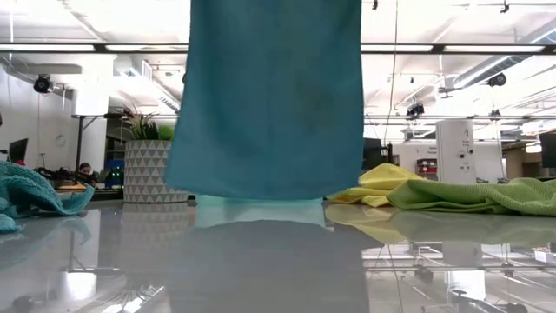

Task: Fold microfiber towels
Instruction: Fold the blue microfiber cloth

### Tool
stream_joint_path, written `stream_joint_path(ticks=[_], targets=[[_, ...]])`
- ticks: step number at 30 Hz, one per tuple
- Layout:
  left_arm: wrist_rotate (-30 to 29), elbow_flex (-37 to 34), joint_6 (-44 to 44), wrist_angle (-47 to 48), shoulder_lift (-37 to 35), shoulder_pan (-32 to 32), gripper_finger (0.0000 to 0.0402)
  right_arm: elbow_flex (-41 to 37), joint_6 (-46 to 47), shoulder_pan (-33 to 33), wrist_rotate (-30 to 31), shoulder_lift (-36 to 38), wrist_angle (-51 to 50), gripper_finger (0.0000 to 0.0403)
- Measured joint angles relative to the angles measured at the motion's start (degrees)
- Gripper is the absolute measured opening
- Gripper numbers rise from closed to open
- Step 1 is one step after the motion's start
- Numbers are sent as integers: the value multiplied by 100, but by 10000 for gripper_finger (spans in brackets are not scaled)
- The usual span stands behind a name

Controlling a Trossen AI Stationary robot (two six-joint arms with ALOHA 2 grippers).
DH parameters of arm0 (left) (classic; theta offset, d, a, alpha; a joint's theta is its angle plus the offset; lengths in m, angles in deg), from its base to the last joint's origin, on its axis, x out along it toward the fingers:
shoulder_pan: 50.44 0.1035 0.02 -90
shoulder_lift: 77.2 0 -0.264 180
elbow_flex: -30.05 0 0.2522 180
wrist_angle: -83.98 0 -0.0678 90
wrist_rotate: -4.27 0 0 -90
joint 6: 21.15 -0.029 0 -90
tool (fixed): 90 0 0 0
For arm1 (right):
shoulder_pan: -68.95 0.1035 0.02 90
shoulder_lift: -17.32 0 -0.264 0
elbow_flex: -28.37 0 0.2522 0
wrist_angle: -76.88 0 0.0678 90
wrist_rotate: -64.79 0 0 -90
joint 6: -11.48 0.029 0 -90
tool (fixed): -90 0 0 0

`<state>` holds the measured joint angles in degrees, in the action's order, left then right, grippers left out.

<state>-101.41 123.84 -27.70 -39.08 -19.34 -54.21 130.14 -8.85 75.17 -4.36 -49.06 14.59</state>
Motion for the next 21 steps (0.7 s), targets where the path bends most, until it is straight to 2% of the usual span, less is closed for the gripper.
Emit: stream_joint_path(ticks=[8,13,17,21], targets=[[603,-482,707,503,-10,-501,0,-195,1100,58,-1707,57,-551,8],[828,-1114,1293,351,216,-1149,0,-855,1848,358,-2247,51,-449,8],[834,-1554,1970,59,554,-1710,0,-1661,2528,718,-2583,50,135,8],[868,-1893,2440,-643,1007,-2174,0,-2518,3213,1102,-3079,40,1205,8]])
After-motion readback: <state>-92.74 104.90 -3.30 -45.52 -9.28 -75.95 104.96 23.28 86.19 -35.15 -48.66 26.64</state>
